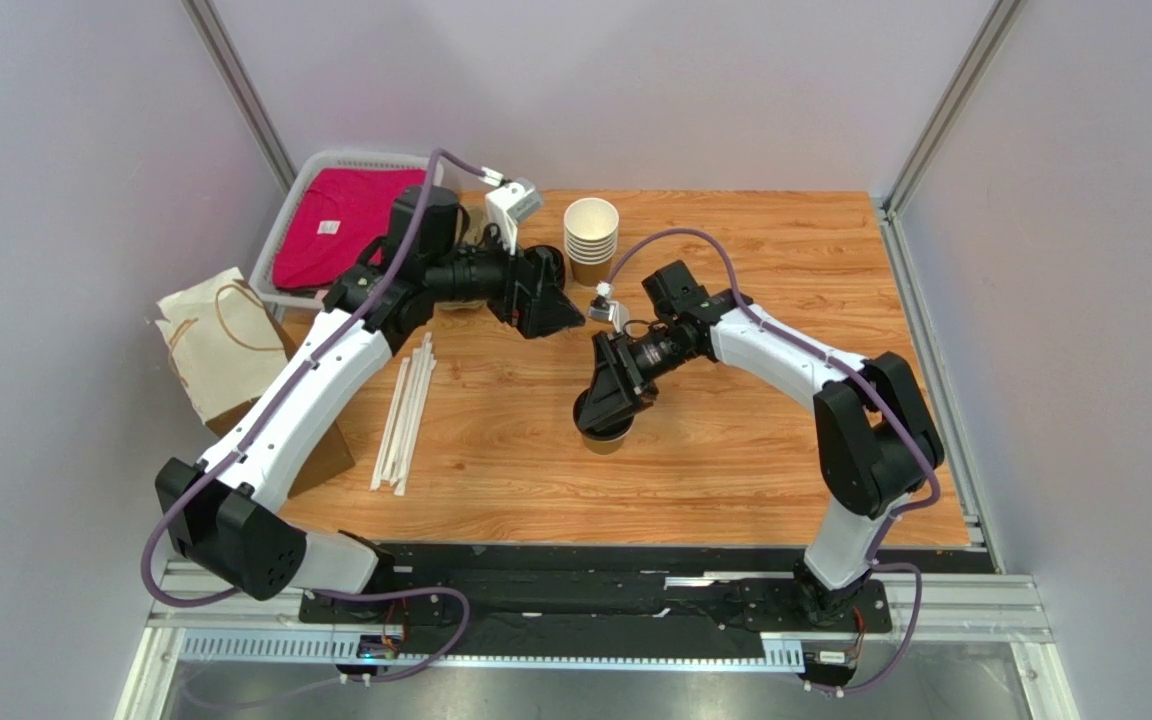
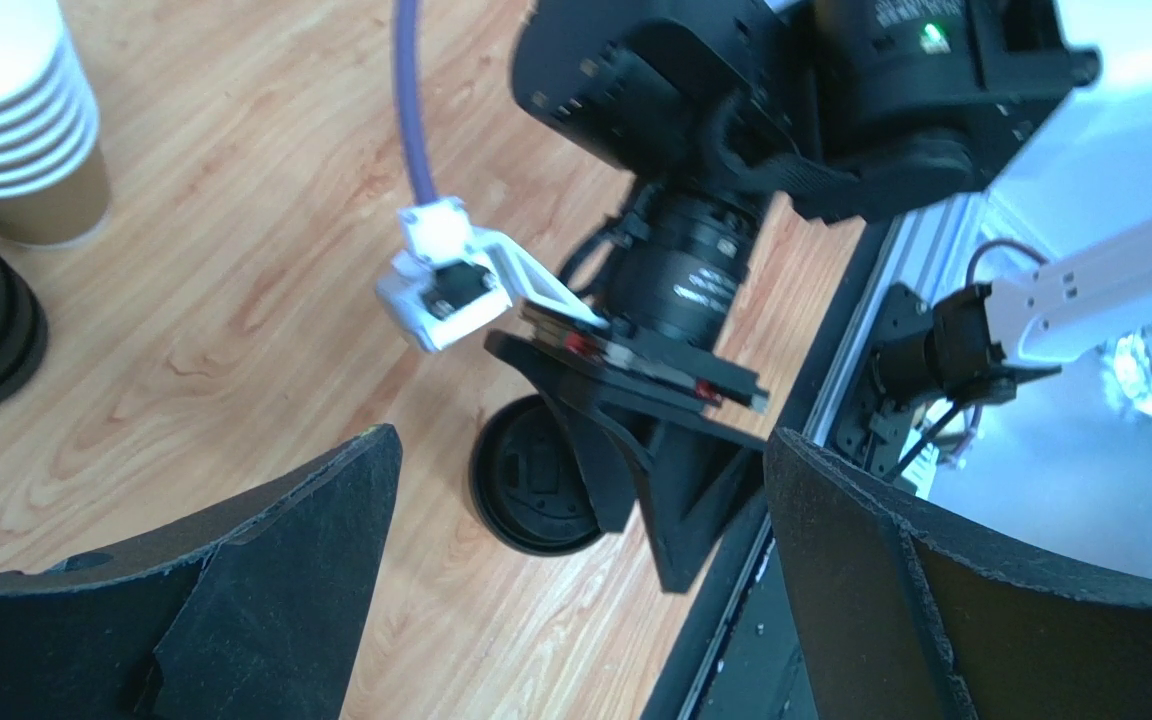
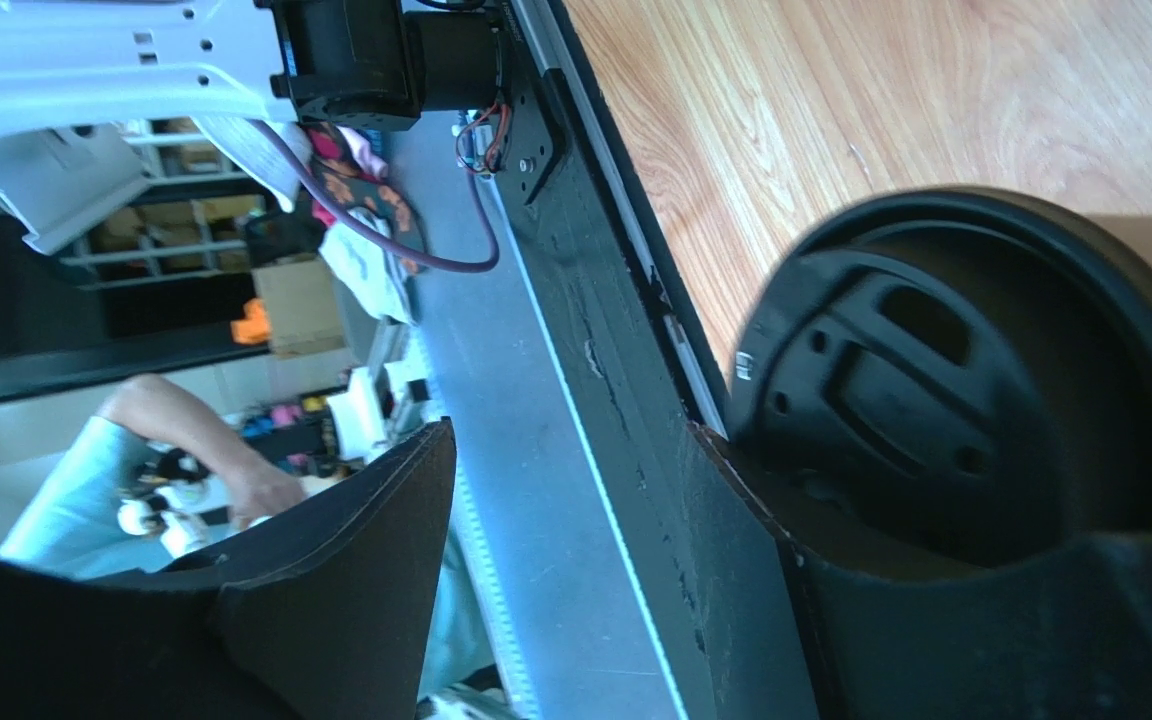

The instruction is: Pack the takeout coffee

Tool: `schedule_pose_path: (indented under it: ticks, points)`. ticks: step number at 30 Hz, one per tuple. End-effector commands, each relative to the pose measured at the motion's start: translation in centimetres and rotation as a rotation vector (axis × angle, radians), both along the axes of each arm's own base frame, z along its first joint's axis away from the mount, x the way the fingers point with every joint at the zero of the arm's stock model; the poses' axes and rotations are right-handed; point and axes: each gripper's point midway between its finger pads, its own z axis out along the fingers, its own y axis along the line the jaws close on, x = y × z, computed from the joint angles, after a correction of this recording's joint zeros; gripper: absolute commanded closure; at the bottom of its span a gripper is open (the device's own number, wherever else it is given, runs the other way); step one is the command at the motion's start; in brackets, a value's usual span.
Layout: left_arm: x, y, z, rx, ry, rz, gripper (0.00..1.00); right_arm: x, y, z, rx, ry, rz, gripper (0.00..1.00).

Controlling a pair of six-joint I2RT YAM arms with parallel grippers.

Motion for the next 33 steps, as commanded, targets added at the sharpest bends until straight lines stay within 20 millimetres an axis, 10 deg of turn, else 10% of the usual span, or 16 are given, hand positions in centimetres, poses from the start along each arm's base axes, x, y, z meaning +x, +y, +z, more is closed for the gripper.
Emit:
schedule_pose_path:
  ticks: [1,11,19,27,33]
  points:
    - [0.6,-0.1,-1.1,0.033,-0.039,0.013,0.01,-1.1,-0.5,-0.5,0.029,0.115,0.015,0.40]
    - [1.2,-0.4,-4.5,0.046,0.095,0.063,0.01,0.2,-1.6,-5.3,-0.017,0.278,-0.029,0.44]
    - [-2.3,-1.6,-8.4,-0.010,0.329,-0.058,0.02,0.3,-2.0,-3.9,0.036,0.268,-0.026,0.44]
    - [-4.3,-2.7,-9.4,-0.119,0.460,-0.141,0.26,-0.2,-1.5,1.1,0.132,0.197,0.018,0.44]
    - [-4.9,-3.6,-10.9,-0.159,0.602,-0.172,0.67,0.1,-2.0,0.7,0.083,0.163,-0.016,0.57]
